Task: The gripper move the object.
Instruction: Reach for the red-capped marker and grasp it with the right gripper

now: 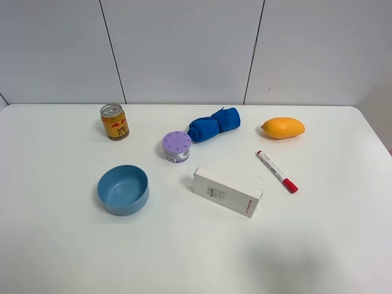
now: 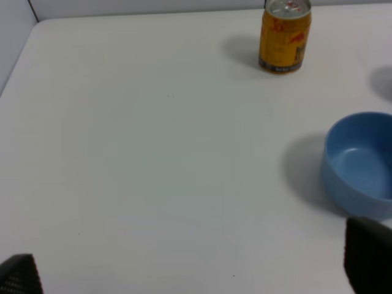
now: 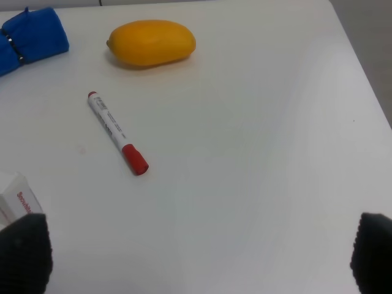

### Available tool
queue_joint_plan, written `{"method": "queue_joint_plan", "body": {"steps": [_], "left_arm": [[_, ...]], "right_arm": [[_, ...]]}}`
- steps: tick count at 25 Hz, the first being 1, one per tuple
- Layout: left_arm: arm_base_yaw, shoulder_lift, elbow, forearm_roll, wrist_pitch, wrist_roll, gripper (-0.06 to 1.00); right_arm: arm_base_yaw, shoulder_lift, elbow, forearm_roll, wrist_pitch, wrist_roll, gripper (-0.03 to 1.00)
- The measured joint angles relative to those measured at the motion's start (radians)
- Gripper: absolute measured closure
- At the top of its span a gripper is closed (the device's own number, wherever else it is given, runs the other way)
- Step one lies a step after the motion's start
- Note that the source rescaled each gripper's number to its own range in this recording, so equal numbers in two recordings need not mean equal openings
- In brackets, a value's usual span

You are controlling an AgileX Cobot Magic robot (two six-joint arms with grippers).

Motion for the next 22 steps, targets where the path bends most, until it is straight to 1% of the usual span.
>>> {"method": "queue_joint_plan", "body": {"steps": [9,12,16,19,22], "left_arm": [[0.0,0.0,0.0,0.0,0.0,0.0,-0.06],[0.0,0.0,0.0,0.0,0.0,0.0,-0.06],[0.0,0.0,0.0,0.0,0.0,0.0,-0.06],[0.0,0.0,0.0,0.0,0.0,0.0,-0.06],[0.0,0.0,0.0,0.0,0.0,0.0,-0.06]], "right_arm": [[0.0,0.005,0.0,0.0,0.0,0.0,-0.03],[0.0,0.059,-0.046,0.0,-0.017,-0.014,-0.03],[0.0,0.199,-0.2,0.0,-0.062,-0.076,-0.03],[0.0,0.339,-0.339,0.0,-0.063,-0.106,-0.03],[0.0,0.494,-0.485,0.0,-0.063,-0.112,-0.03]]}}
